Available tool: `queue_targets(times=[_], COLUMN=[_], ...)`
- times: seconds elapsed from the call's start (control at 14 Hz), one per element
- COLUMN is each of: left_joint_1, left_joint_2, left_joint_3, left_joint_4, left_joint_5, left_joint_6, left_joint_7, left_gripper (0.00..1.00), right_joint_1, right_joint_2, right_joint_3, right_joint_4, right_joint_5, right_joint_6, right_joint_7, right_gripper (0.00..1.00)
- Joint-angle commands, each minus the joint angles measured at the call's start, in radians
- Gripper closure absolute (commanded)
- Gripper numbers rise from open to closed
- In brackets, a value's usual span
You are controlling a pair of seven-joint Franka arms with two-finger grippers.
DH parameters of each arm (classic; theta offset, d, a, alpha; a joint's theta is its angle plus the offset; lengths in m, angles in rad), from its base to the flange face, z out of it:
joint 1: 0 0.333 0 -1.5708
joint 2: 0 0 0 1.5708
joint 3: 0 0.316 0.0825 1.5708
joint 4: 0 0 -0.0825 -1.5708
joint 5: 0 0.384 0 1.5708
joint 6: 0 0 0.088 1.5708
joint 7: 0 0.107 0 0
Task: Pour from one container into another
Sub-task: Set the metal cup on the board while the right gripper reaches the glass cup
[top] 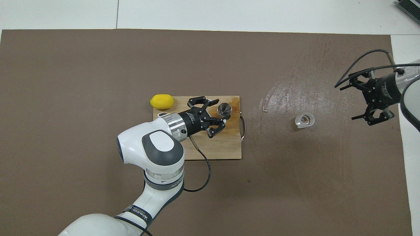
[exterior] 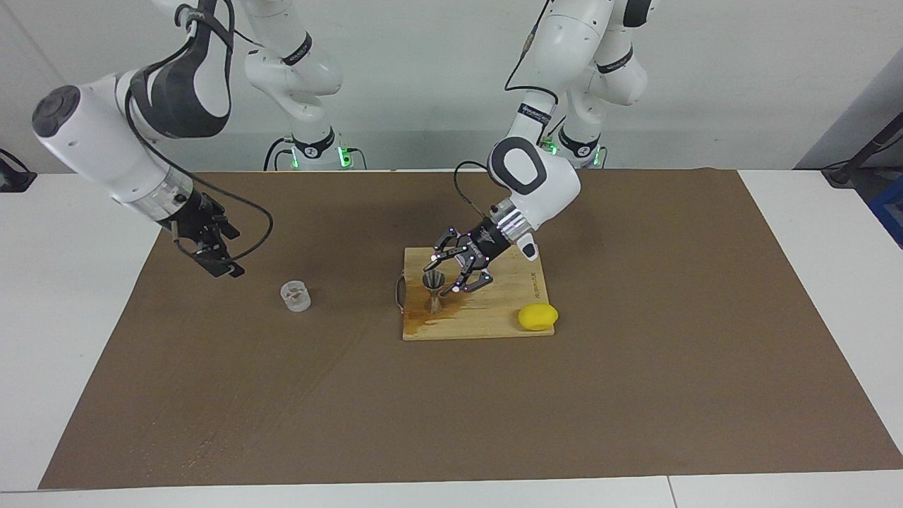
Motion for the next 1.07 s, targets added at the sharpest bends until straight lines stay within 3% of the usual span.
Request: queue_targets(times=[0.0,0.14,0.36,0.57,0.85,1.0], left_joint_1=[-0.024,-0.023,-0.017,0.045,0.180,0.242], left_joint_2=[0.005,-0.013,-0.115,-0.198,-0.202,-0.186], left_joint_3=[0.018,0.020,0.023,0.025,0.023,0.025], left_joint_4=[0.008,0.008,-0.026,-0.028,0.056,0.106], left_joint_5=[-0.019,-0.015,-0.007,0.100,0.694,0.914], left_joint_6=[0.022,0.022,0.025,0.039,0.031,0.048], left_joint_7=[-0.010,-0.010,-0.012,-0.022,-0.255,-0.259], left_gripper=[0.00,0.00,0.00,0.00,0.00,0.00], right_joint_1=[-0.044,-0.049,-0.042,-0.046,-0.039,-0.033], right_joint_2=[0.063,0.072,0.083,0.094,0.113,0.123], right_joint_3=[0.010,0.011,0.013,0.011,0.013,0.013], right_joint_4=[-0.026,-0.112,-0.212,-0.279,-0.313,-0.334], right_joint_5=[0.112,0.128,0.172,0.207,0.264,0.324], right_joint_6=[0.055,0.145,0.233,0.288,0.319,0.355], right_joint_7=[0.037,0.031,0.020,-0.074,-0.122,-0.137], right_gripper=[0.10,0.10,0.17,0.17,0.15,0.09])
